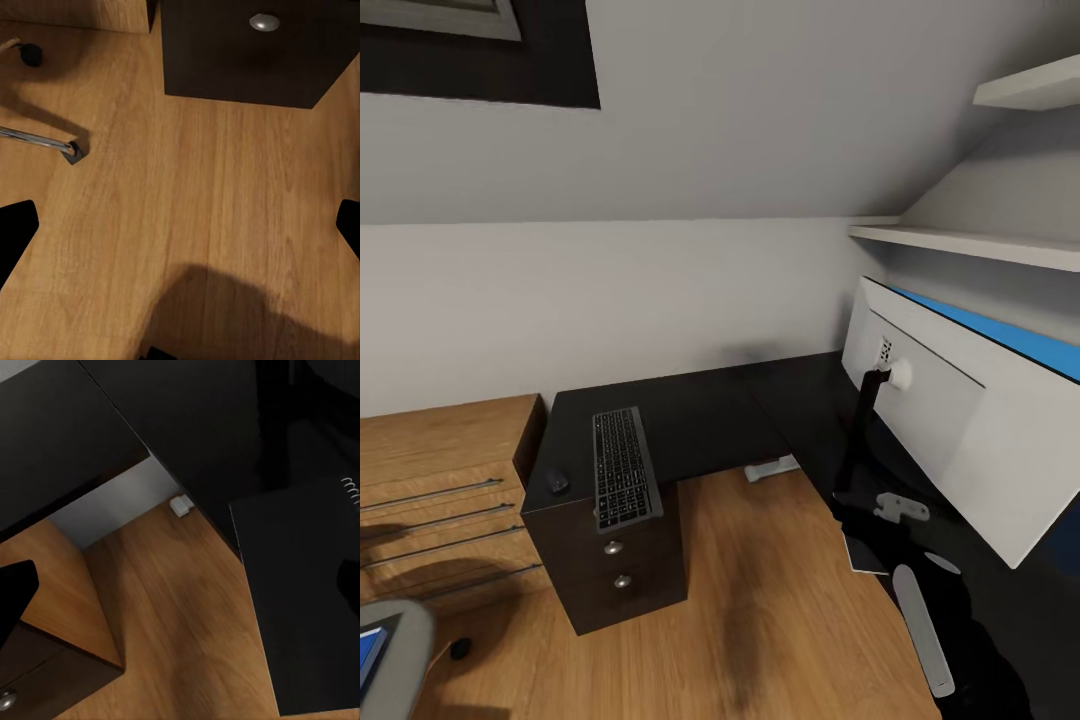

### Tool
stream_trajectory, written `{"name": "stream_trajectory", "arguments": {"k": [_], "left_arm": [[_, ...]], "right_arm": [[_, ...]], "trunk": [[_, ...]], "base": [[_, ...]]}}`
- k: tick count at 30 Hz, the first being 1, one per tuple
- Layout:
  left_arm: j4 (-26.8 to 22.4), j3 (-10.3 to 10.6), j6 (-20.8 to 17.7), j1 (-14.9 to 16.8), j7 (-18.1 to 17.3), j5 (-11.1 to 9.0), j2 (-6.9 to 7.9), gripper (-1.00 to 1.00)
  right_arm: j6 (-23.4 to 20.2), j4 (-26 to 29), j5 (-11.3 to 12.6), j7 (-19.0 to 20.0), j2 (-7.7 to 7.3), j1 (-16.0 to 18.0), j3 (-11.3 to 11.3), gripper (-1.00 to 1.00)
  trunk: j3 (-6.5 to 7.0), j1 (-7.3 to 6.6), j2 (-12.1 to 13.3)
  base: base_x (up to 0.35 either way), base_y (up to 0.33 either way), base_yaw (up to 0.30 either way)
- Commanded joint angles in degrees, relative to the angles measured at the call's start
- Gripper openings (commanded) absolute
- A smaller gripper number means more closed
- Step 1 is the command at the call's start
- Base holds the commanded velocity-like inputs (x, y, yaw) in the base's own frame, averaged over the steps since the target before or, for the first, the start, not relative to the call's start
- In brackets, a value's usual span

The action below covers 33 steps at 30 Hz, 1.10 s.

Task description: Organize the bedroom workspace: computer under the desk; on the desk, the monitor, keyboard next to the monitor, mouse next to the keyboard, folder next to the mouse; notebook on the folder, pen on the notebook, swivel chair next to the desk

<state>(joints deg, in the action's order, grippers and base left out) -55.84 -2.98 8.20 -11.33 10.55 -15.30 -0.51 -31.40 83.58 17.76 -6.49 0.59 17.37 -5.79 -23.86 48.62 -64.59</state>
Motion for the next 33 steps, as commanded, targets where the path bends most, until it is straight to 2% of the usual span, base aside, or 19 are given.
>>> {"name": "stream_trajectory", "arguments": {"k": [1, 13, 22, 33], "left_arm": [[-0.1, 0.0, 0.1, 0.0, 0.0, -0.5, -0.02, 1.00], [0.0, 0.0, 0.1, 0.0, 0.0, -0.5, -0.02, 1.00], [-0.1, 0.1, 0.1, 0.0, 0.0, -0.5, -0.02, 1.00], [-0.1, 0.0, 0.2, 0.0, 0.0, -0.5, -0.02, 1.00]], "right_arm": [[-0.2, 0.1, 0.6, -0.4, 0.03, 0.0, 0.0, 1.00], [-0.2, 0.0, 0.6, -0.4, 0.03, 0.0, 0.0, 1.00], [-0.2, 0.0, 0.6, -0.4, 0.03, 0.0, 0.0, 1.00], [-0.2, 0.0, 0.6, 0.5, 0.05, 0.0, 0.0, 1.00]], "trunk": [[-0.05, 0.01, 0.0], [-0.05, 0.01, 0.0], [-0.05, 0.01, 0.0], [-0.05, 0.01, 0.0]], "base": [[0.000, 0.000, 0.000], [0.109, 0.059, -0.032], [0.014, 0.085, -0.227], [-0.126, 0.276, -0.260]]}}
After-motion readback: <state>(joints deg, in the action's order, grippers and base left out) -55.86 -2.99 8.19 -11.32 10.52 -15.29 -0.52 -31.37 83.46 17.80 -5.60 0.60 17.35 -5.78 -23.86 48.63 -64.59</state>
